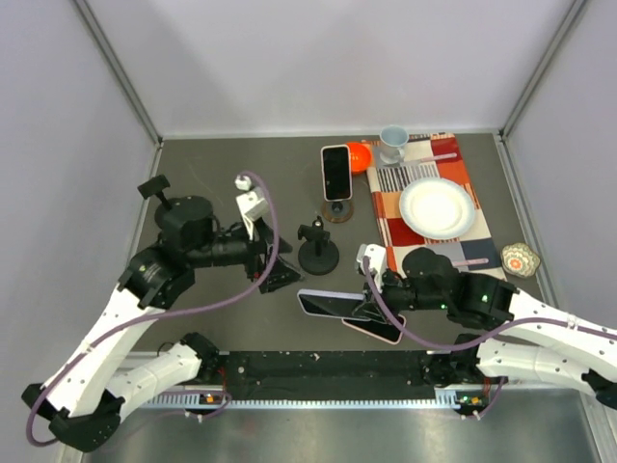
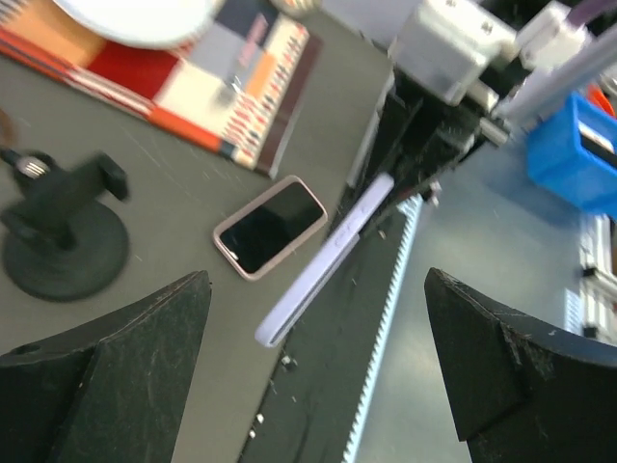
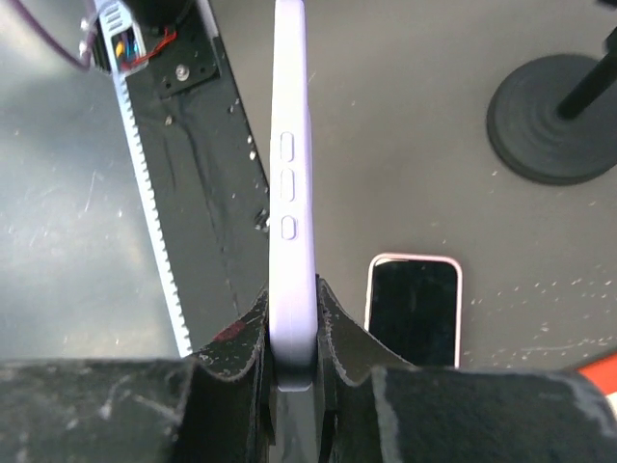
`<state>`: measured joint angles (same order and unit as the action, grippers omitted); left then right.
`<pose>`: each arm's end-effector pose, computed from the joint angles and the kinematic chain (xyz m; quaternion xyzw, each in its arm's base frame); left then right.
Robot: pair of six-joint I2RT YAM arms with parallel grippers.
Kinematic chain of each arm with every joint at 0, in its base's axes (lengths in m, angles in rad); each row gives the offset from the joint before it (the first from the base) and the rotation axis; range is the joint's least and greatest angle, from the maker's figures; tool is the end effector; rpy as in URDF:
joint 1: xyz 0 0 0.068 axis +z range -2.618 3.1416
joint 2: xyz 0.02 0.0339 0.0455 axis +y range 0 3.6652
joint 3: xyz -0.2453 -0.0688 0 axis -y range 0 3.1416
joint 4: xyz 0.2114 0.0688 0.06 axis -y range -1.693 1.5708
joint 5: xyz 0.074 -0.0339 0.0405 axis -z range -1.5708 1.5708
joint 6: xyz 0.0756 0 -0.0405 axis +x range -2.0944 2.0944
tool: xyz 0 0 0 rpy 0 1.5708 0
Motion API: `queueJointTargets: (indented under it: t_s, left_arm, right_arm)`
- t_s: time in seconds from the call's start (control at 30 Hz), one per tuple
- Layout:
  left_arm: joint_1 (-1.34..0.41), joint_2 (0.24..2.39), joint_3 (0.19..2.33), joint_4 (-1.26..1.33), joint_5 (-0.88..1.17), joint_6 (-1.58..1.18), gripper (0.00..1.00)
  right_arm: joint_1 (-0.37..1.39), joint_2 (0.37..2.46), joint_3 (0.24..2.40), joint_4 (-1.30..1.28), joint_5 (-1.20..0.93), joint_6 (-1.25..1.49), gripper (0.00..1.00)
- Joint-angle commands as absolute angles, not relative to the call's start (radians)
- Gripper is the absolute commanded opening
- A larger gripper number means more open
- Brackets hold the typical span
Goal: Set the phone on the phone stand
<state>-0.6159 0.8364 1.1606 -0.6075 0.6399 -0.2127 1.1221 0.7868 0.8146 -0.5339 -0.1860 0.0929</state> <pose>0.1096 -0.1328 0.3822 0.3370 0.7061 -0.4596 0.4203 0.0682 0.1738 0.2812 -0.4633 0.7236 0.3542 0.3693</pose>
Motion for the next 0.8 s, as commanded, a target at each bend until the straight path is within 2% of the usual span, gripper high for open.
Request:
queueJointTargets:
  t_s: [0.0, 0.2, 0.33, 0.53, 0.77]
  left_arm:
    - [-0.621, 0.848, 1.098, -0.592, 0.873, -0.166, 0.97]
    - [-0.678, 0.917, 1.043, -0.581, 0.888, -0.172, 0.98]
    - [-0.761, 0.951, 1.031, -0.569, 0.816, -0.166, 0.97]
    - [-0.906, 1.025, 1.049, -0.569, 0.667, -0.130, 0.92]
    - [-0.939, 1.100, 1.066, -0.557, 0.681, -0.121, 0.86]
  right_arm:
    - [1.124, 0.787, 0.882, -0.506, -0.258, 0.063, 0.00]
    - [1.126, 0.836, 0.894, -0.489, -0.325, 0.054, 0.00]
    - [1.126, 0.862, 0.893, -0.457, -0.374, 0.057, 0.00]
    - [1.124, 0.873, 0.877, -0.402, -0.454, 0.064, 0.00]
    - [1.132, 0.864, 0.867, -0.385, -0.515, 0.061, 0.00]
